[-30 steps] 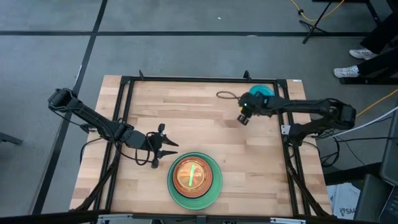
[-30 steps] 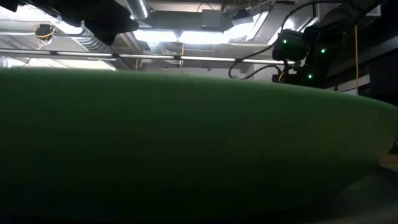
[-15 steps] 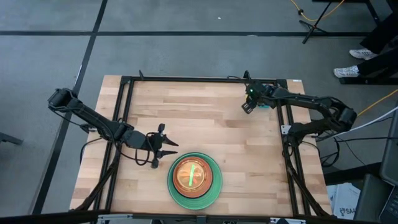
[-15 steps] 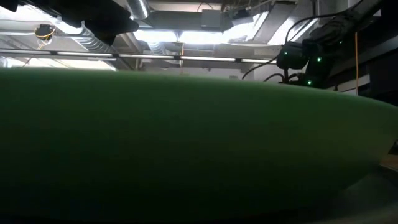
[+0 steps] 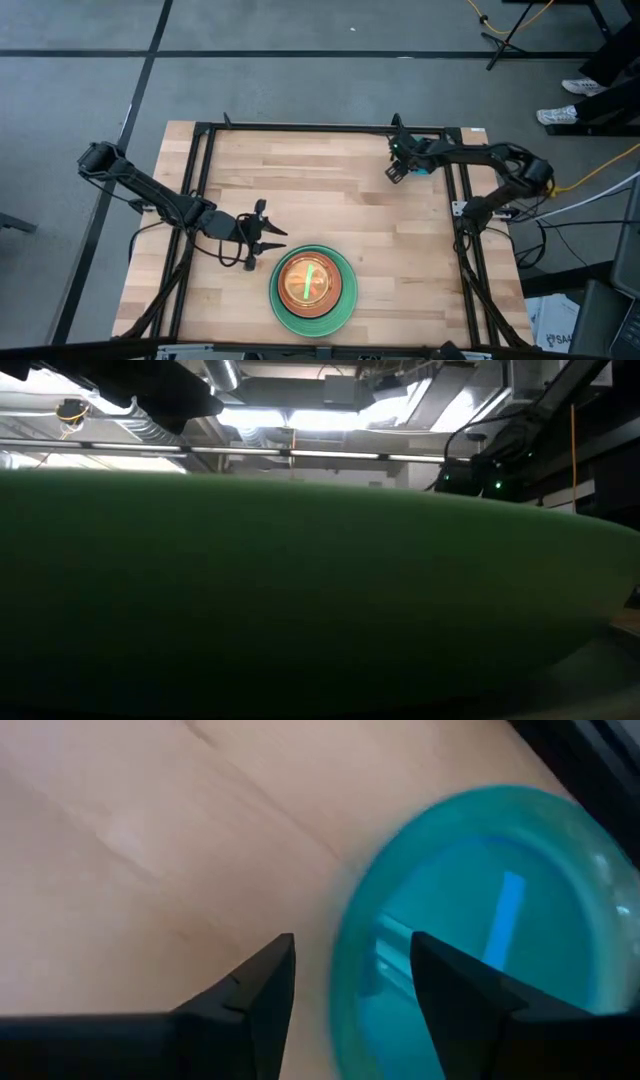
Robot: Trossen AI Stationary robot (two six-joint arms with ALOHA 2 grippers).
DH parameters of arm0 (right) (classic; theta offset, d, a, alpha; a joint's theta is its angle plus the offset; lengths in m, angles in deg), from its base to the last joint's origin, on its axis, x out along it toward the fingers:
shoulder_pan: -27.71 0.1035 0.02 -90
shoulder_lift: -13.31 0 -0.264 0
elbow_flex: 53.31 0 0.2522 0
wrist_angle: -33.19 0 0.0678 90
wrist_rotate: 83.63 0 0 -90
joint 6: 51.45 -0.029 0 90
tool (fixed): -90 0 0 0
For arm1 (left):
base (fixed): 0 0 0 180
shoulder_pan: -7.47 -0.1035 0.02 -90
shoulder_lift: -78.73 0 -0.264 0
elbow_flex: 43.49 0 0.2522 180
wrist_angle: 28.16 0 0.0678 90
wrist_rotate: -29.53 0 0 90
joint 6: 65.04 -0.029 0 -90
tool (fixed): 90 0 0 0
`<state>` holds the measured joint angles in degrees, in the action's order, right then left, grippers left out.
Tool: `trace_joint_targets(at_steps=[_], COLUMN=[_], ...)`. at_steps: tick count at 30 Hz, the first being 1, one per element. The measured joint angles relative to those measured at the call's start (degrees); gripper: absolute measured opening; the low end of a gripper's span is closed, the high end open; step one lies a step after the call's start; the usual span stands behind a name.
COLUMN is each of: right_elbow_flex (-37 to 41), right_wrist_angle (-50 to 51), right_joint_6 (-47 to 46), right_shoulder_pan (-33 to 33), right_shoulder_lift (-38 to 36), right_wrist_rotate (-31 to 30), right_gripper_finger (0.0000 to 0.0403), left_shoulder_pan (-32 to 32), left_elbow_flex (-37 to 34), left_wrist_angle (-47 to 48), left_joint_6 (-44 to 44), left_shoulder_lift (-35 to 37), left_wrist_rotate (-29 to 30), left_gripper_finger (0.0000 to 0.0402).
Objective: Stack plastic plates
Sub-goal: Stack the blue plate on top of the green plate
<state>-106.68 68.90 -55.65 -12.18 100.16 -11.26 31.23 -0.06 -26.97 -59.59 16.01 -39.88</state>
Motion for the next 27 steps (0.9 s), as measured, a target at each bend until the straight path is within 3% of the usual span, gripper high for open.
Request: trace_joint_targets(at_steps=[7, 18, 27], right_elbow_flex=[-0.2, -0.2, 0.0], right_wrist_angle=[-0.8, -1.6, -1.2], right_joint_6=[0.4, 0.8, 3.0], right_shoulder_pan=[-1.0, -1.0, 8.1], right_shoulder_lift=[3.2, 3.6, 1.2], right_wrist_rotate=[-2.0, 2.1, 2.1], right_gripper_finger=[0.0145, 0.0010, 0.0004], left_shoulder_pan=[0.0, 0.0, 0.0], left_elbow_flex=[0.0, 0.0, 0.0], left_wrist_angle=[0.1, 0.1, -0.1], left_joint_6=[0.0, 0.2, 0.4], left_shoulder_lift=[0.0, 0.0, 0.0], left_wrist_rotate=[0.1, 0.2, 0.1], left_gripper_finger=[0.0130, 0.0130, 0.0130])
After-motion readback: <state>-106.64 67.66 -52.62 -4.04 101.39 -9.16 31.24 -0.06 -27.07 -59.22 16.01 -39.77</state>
